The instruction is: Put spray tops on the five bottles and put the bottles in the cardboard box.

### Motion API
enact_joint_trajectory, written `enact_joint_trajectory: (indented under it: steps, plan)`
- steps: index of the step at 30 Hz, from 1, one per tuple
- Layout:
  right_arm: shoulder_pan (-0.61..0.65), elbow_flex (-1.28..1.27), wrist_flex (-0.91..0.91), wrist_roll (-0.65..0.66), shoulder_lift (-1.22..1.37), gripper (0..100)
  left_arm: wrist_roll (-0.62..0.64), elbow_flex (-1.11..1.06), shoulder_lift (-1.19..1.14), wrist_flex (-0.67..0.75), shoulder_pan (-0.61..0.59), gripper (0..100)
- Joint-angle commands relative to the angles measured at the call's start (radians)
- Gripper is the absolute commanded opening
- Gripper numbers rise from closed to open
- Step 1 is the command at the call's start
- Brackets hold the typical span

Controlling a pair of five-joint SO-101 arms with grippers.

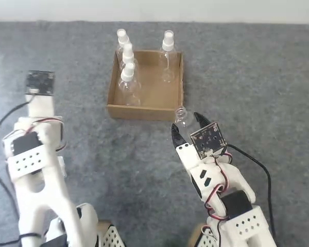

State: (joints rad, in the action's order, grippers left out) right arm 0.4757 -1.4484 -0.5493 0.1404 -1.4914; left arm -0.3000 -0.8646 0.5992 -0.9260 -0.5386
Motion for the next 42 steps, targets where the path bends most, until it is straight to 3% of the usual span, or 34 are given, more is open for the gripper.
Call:
enact_joint_trajectory:
  steps: [1, 11, 21, 27, 32, 42]
  plan:
    - [-0.012, 0.011, 0.019, 0.026, -0.024, 10.4, 0.043, 0.054, -0.002, 0.068, -0.087, 1]
    - [-0.008, 0.011, 0.019, 0.029, -0.021, 10.4, 0.041, -0.025, 0.000, 0.175, -0.290, 1]
    - [-0.007, 0.011, 0.019, 0.031, -0.019, 10.4, 0.114, -0.140, 0.002, 0.293, -0.506, 20]
    - [-0.007, 0.011, 0.019, 0.031, -0.019, 10.4, 0.100, -0.134, 0.003, 0.290, -0.572, 22]
    - [-0.007, 0.011, 0.019, 0.031, -0.019, 10.4, -0.060, -0.142, 0.002, 0.270, -0.575, 22]
    - [-0.005, 0.011, 0.019, 0.031, -0.019, 10.4, -0.459, -0.140, 0.002, 0.006, -0.575, 21]
